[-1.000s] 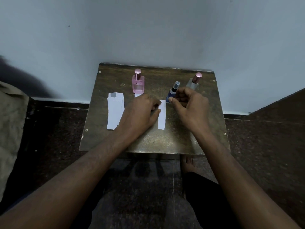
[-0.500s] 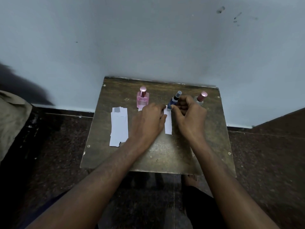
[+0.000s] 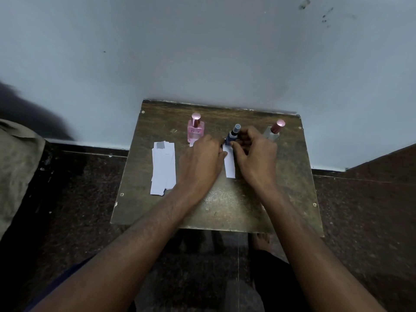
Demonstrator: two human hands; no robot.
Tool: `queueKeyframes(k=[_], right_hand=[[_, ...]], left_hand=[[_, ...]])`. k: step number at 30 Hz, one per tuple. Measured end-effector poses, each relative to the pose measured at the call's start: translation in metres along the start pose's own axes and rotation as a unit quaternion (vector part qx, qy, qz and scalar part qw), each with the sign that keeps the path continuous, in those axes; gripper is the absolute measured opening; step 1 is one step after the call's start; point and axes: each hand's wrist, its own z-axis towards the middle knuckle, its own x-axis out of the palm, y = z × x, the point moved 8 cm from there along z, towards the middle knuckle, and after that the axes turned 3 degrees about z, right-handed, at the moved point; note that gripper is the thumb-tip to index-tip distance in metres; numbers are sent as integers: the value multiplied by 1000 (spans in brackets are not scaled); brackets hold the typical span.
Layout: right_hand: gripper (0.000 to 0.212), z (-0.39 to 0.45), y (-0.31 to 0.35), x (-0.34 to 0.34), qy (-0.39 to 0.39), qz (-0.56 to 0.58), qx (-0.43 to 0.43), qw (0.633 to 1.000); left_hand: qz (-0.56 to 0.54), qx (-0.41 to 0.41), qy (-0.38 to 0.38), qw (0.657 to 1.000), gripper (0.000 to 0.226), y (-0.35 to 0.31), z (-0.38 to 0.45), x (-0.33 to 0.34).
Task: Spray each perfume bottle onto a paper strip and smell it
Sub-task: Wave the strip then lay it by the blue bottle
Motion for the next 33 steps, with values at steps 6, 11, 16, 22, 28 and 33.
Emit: queueKeyframes(k=[6,11,16,22,28,33], right_hand=[[24,2,0,3,15,9,10,1000],[20,1,5,3,9,-20,0,1000],[22,2,11,3,20,-22,-12,999],[26,1,7,4,25,-18,-10,999],[28,2,9,3,19,1,-14,1000],[28,-3,17,1,3,-32,-21,999]], left_hand=[[-15,2,-22,1000,22,1,-6,-4],[-5,6,-14,1000,22,0,-8,-4],[2,-2,-10,1000,21,1,-9,-6],[-1,-11,-6,1000,19,-1,-12,-6],[8,-11,5,1000,20,-2,-8,-5],[-13,-14,3,1000,20,6,-12,-7]])
